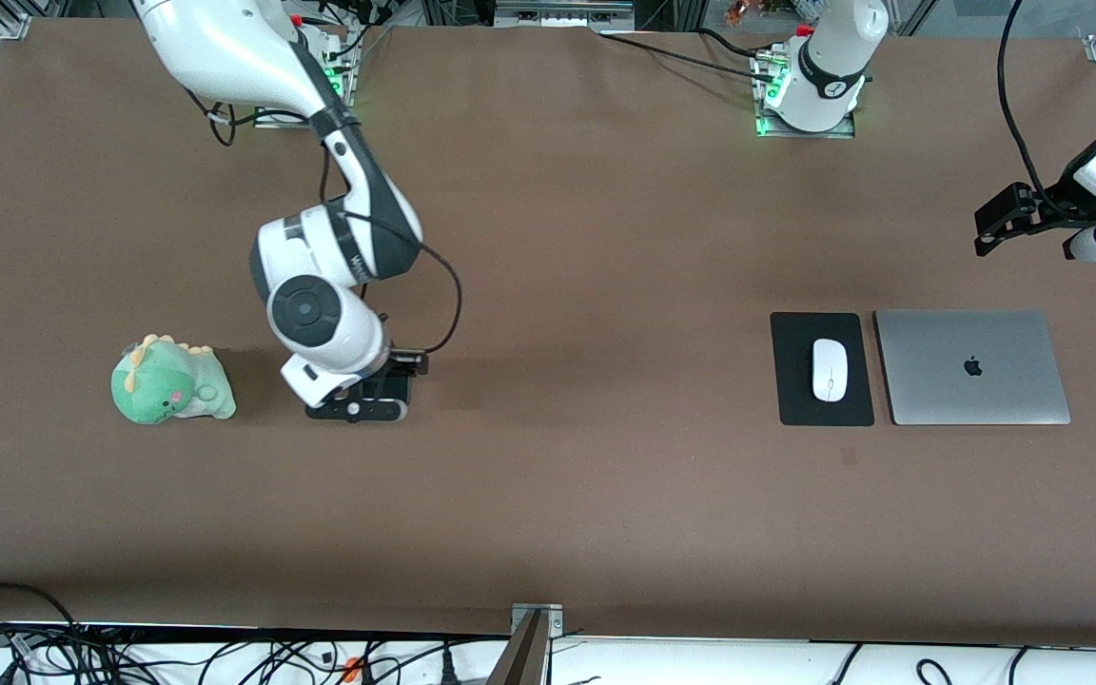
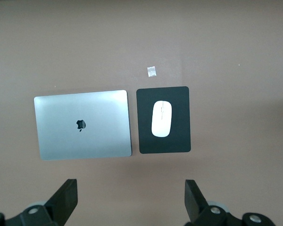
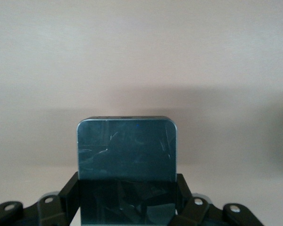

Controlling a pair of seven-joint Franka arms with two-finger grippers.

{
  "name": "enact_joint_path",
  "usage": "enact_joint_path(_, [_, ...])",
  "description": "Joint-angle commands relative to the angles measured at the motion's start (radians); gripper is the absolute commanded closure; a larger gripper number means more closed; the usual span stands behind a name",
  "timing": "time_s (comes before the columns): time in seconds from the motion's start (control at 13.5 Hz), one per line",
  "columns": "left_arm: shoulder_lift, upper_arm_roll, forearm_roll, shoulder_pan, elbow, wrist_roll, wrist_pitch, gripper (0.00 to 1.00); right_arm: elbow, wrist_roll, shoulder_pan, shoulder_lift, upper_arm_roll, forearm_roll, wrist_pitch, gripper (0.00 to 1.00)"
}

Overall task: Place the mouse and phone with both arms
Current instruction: 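Carry the black phone with the right gripper beside the green plush toy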

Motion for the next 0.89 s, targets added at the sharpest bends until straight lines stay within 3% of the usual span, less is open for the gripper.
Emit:
enact_joint_path(0.0, [-0.017,0.011,-0.018,-0.011,-0.005,0.011,-0.015,0.0,-0.099,-0.141,-0.08,-0.051,0.011,0.019,0.03,0.39])
enact_joint_path(0.81, [-0.012,-0.023,-0.02,-0.014,0.003,-0.003,-0.02,0.0,-0.287,-0.281,-0.206,-0.059,0.011,0.083,0.226,0.39])
